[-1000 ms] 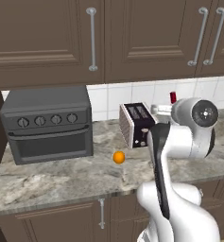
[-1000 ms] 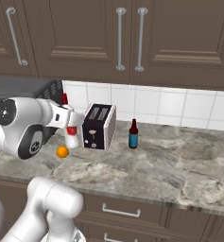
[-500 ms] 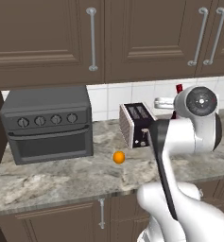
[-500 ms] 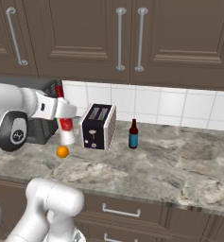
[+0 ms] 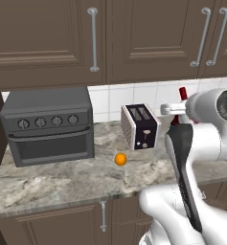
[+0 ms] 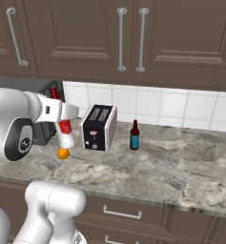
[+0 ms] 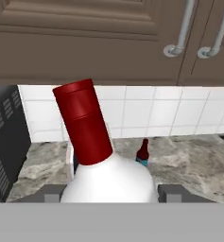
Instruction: Place the liquor and beer on the top shelf of the fridge to keep them out of children's reach, and place the orange on lower shelves for easy access.
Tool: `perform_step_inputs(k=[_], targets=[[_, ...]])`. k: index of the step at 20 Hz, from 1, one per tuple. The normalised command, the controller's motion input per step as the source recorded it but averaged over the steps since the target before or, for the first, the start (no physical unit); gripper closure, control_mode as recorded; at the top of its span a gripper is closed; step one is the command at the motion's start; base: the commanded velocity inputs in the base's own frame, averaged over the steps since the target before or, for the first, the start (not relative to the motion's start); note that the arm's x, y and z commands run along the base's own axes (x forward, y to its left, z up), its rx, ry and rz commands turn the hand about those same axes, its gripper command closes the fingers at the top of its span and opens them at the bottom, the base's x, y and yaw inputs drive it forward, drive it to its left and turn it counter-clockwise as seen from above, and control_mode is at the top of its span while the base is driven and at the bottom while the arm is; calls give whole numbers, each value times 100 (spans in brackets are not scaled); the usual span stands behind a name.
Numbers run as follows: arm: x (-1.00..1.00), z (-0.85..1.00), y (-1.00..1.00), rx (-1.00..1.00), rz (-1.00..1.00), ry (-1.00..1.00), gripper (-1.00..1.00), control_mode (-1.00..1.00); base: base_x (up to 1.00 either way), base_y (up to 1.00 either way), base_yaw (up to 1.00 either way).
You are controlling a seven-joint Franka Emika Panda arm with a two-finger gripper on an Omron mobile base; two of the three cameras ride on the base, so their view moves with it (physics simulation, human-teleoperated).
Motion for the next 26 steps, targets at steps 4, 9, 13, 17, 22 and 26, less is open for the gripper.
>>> perform_step_inputs(k=[4, 9, 13, 17, 22, 26], targets=[[-2, 0, 20, 0, 34, 0, 100, -100, 0, 0, 0], [0, 0, 31, 0, 35, 0, 100, -100, 0, 0, 0], [0, 0, 51, 0, 29, 0, 100, -100, 0, 0, 0], [-9, 1, 40, -4, 13, 0, 100, -100, 0, 0, 0], [0, 1, 5, -1, 0, 0, 100, 100, 0, 21, 0], [0, 0, 0, 0, 0, 0, 100, 100, -42, 1, 0]])
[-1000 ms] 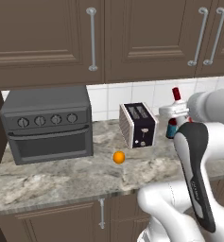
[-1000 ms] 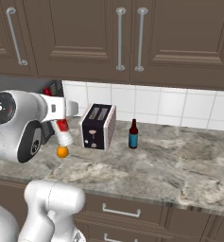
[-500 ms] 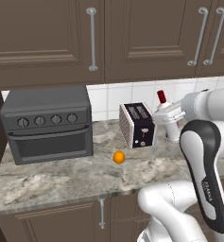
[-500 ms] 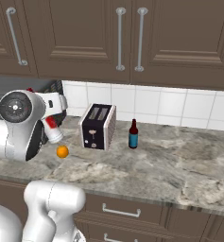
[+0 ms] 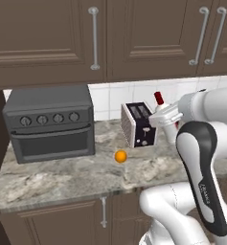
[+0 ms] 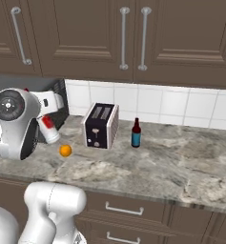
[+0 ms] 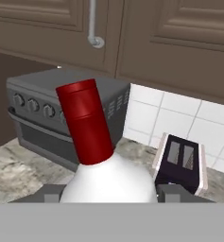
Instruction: Place the liquor and beer on the top shelf of the fridge to keep them out of children's reach, and place the orange on lower shelves for easy access.
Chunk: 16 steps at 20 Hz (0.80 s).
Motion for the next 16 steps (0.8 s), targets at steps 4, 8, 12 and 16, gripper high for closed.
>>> perform_step_inputs(k=[4, 8, 12, 16], targets=[[0, 0, 0, 0, 0, 0, 100, 100, -87, 0, 0], [0, 0, 0, 0, 0, 0, 100, 100, -98, 0, 0], [0, 0, 0, 0, 0, 0, 100, 100, -82, 0, 1], [0, 0, 0, 0, 0, 0, 100, 100, -63, 0, 6]])
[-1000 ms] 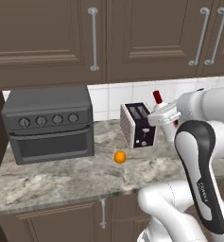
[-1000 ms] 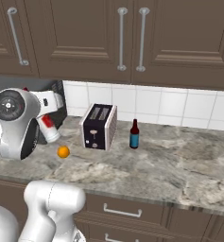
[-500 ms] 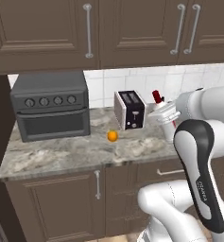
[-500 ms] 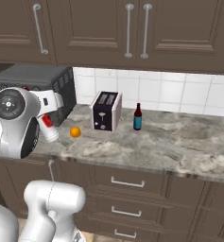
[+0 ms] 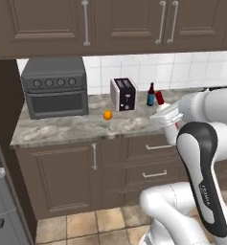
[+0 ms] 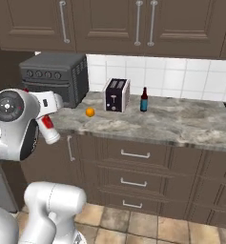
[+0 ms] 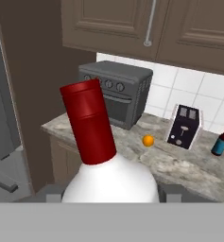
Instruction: Place the liquor and beer on the top shelf of the fridge to keep them out of children's reach, and place the orange on lower shelves for easy access.
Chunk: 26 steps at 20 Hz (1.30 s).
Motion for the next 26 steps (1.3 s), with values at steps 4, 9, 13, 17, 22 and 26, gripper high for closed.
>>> perform_step_inputs(k=[4, 9, 13, 17, 22, 26], targets=[[0, 0, 0, 0, 0, 0, 100, 100, -57, 4, 9], [0, 0, 0, 0, 0, 0, 100, 100, -66, 13, 10], [0, 0, 0, 0, 0, 0, 100, 100, -60, 39, 9], [0, 0, 0, 0, 0, 0, 100, 100, -34, 75, 4], [0, 0, 0, 0, 0, 0, 100, 100, -15, 99, 0], [0, 0, 0, 0, 0, 0, 100, 100, -14, 100, 0]])
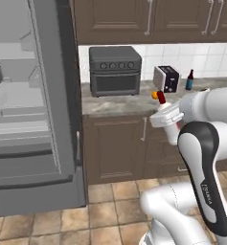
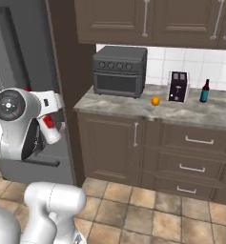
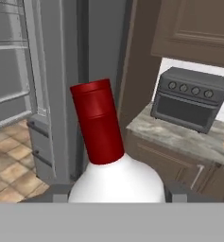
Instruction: Place the liquor and beer on the top shelf of the fridge to keep them out of children's reach, and place the orange on lower shelves for easy access.
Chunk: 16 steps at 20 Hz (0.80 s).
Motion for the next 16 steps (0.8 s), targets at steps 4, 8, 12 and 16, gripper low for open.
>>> perform_step_inputs(k=[4, 8, 12, 16], targets=[[0, 0, 0, 0, 0, 0, 100, 100, -18, 100, 0], [0, 0, 0, 0, 0, 0, 100, 100, -18, 100, 0], [0, 0, 0, 0, 0, 0, 100, 100, -4, 100, 0], [0, 0, 0, 0, 0, 0, 100, 100, 0, 100, 0]])
